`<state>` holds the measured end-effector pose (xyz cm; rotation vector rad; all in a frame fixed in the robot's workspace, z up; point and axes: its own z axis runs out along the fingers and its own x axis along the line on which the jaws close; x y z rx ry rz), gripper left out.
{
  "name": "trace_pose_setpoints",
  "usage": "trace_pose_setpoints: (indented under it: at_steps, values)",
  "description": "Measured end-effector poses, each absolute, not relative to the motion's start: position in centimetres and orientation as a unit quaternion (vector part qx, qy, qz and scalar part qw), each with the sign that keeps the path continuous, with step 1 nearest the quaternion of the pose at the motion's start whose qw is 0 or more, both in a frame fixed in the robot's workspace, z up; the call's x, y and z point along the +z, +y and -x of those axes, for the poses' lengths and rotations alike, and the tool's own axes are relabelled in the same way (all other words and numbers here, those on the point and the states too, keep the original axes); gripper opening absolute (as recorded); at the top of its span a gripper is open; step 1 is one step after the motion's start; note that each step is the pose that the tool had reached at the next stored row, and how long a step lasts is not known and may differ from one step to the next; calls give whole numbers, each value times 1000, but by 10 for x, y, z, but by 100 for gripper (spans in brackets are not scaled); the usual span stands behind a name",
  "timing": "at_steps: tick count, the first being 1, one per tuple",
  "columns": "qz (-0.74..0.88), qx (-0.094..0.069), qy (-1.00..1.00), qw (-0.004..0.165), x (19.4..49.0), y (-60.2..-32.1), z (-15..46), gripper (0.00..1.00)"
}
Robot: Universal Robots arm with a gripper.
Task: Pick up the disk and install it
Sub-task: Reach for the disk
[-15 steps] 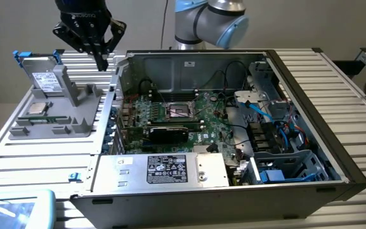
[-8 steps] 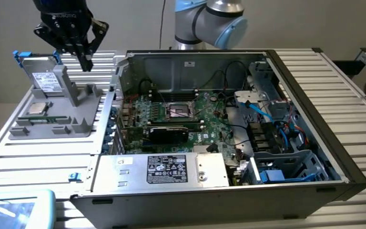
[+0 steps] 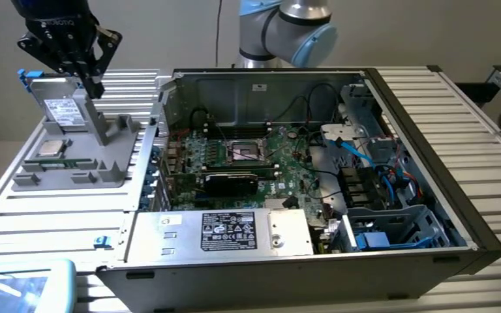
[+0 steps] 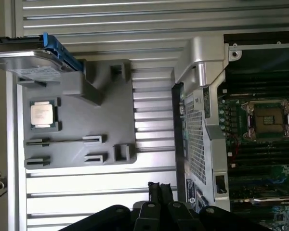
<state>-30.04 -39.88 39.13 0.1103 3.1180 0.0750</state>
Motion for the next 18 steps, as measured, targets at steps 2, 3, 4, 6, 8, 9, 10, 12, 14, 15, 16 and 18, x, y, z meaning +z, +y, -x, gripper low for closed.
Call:
trace_pose_setpoints:
  at_steps: [2,3,4,6,8,9,10,12,14,15,16,18]
  values:
    - [-35,24,999,10,391,-399,309,11]
    - [-35,24,999,10,391,-399,314,11]
    - [-35,24,999,10,391,-399,317,11]
    - [-35,24,999,10,391,-395,323,11]
    - [-35,24,999,10,391,-390,327,11]
    - [-35,24,999,10,391,-387,329,11]
    - [-35,24,999,10,391,-384,331,11]
    - [-35,23,999,10,391,-378,336,11]
    - [-35,21,999,10,391,-373,339,11]
    - [-35,20,999,10,391,-371,340,11]
    - [-34,19,999,10,391,-368,342,11]
    - [-34,18,999,11,391,-364,346,11]
